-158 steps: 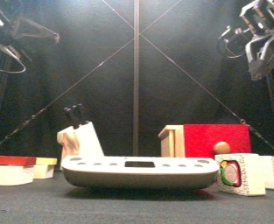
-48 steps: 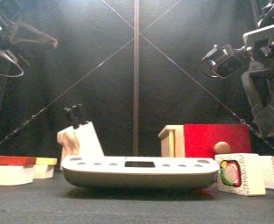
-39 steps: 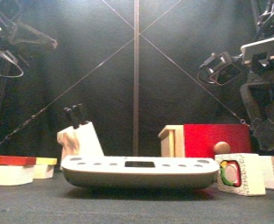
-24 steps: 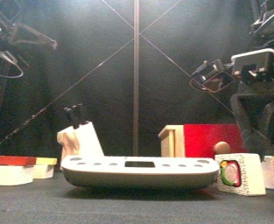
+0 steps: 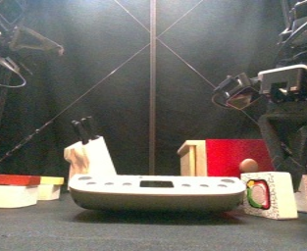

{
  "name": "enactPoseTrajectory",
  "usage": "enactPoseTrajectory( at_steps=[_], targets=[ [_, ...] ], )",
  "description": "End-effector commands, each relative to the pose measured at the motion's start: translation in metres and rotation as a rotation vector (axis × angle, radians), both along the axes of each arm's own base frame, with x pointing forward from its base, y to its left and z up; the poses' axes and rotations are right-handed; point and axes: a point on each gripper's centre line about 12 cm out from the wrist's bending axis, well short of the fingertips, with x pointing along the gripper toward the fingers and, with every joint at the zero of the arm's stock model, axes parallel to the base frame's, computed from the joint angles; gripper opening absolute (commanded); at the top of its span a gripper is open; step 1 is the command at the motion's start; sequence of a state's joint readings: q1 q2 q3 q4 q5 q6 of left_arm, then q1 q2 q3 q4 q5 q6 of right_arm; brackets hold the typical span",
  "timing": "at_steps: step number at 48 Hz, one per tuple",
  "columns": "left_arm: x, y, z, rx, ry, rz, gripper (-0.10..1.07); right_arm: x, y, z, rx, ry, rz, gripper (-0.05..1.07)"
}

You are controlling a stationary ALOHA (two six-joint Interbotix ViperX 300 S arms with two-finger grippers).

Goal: Grab sushi piece off table

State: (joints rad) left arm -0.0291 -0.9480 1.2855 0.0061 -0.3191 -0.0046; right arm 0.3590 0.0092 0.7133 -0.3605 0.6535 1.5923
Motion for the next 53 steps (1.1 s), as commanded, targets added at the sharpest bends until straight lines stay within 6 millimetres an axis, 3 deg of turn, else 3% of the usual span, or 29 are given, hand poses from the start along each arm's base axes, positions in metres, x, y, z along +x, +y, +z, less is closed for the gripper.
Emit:
enactPoseTrajectory(
  at_steps=[1, 19, 38, 53],
  targets=[
    [0.0019, -0.0006, 0.0059, -0.002, -0.02, -0.003, -0.03, 0.0056, 0.0014, 0.0095, 0.016, -0.032, -0.006, 0.91],
    [0.0018, -0.0006, 0.0053, -0.002, -0.018, -0.003, -0.03, 0.0083, 0.0009, 0.0074, 0.014, -0.024, -0.012, 0.9],
    [0.0019, -0.0007, 0.0059, -0.001, -0.02, -0.003, -0.03, 0.0075, 0.0005, 0.0064, 0.011, -0.019, -0.011, 0.61],
    [0.0018, -0.0007, 0.0053, -0.001, -0.018, -0.003, -0.03, 0.0068, -0.0017, 0.01, 0.009, -0.026, -0.014, 0.59]
  ],
)
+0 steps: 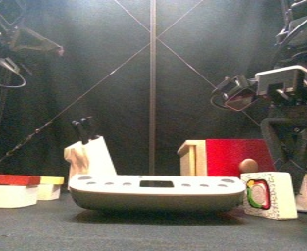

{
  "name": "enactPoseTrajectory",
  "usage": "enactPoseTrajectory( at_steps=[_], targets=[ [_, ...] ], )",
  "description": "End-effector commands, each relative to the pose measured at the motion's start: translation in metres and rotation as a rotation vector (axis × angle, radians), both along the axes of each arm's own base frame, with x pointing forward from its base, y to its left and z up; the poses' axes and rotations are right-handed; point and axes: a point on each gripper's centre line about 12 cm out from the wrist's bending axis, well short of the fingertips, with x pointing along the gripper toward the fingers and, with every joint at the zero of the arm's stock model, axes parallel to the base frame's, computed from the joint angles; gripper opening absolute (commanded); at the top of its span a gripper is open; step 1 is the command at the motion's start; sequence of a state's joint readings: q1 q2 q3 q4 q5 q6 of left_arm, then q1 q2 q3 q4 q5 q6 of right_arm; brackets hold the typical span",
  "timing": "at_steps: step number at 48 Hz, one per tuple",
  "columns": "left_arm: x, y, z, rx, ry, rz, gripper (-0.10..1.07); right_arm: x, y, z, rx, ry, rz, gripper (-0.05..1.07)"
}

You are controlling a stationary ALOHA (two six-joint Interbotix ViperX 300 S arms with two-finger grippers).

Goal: Grab sushi piece off table

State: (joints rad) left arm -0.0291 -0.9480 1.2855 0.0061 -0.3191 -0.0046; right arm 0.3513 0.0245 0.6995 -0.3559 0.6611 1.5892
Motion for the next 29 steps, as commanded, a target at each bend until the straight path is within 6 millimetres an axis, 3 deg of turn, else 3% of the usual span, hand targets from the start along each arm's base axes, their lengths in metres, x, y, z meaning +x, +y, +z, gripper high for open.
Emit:
enactPoseTrajectory(
  at_steps=[1, 29],
  targets=[
    [0.0016, -0.0006, 0.0047, -0.002, -0.017, -0.003, -0.03, 0.0032, -0.0007, 0.0116, 0.01, -0.036, -0.003, 0.59],
    [0.0015, -0.0006, 0.0041, 0.001, -0.015, -0.003, -0.03, 0.003, -0.001, 0.0203, 0.022, -0.059, -0.008, 0.59]
  ],
)
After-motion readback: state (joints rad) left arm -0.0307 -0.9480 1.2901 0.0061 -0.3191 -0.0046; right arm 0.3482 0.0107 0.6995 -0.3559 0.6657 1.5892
